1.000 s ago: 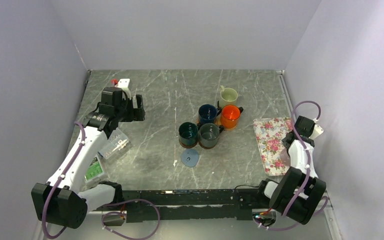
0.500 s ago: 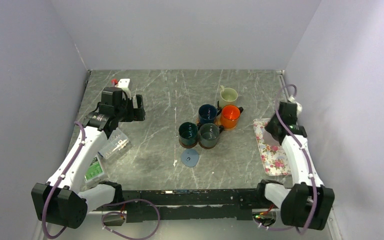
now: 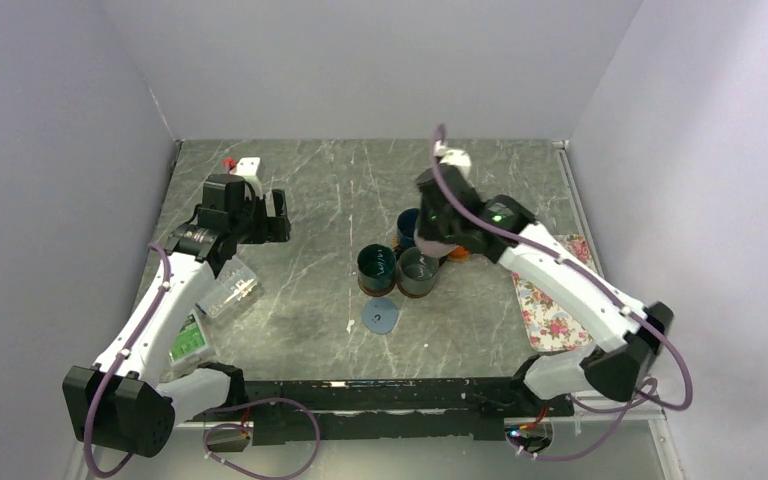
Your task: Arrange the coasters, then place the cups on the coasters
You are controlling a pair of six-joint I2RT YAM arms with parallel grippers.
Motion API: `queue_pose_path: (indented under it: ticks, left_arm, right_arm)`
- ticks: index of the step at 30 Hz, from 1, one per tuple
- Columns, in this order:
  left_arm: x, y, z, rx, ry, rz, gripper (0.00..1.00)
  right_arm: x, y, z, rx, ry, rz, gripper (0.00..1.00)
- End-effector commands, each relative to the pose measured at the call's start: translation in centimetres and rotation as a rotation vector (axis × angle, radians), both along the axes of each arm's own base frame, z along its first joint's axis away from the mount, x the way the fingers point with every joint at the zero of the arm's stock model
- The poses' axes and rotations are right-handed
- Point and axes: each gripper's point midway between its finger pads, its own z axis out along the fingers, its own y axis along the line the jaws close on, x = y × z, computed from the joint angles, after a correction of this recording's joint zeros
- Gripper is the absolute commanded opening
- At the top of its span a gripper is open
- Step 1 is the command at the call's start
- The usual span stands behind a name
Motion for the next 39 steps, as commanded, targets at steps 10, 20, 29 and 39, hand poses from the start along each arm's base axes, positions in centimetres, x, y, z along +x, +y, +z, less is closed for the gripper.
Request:
queue_pose_path:
  ticks: [10,20,29,39]
  left_arm:
    - [0.4,-0.5,1.0,-0.038,-0.042,-0.01,0.93]
    - [0.2,-0.6,1.5,-0.043,-0.055,-0.013,0.93]
    - [0.2,-0.5,1.6,-0.042,-0.059,-0.011,0.93]
    - [0.2,-0.4,1.5,-0.034,-0.058,-0.008,0.94]
  right_arm:
    - [-7.0,10.4,-3.0,-0.081,0.108,-0.049,0.0]
    - [-9.9,13.4,-8.2,-0.065,0.209,-0.151,0.0]
    - [-10.3,13.5,-11.7,-0.131,0.261,-0.201,0.0]
    - [-9.4,14.3,-14.4,-0.149,0.276,-0.192,0.0]
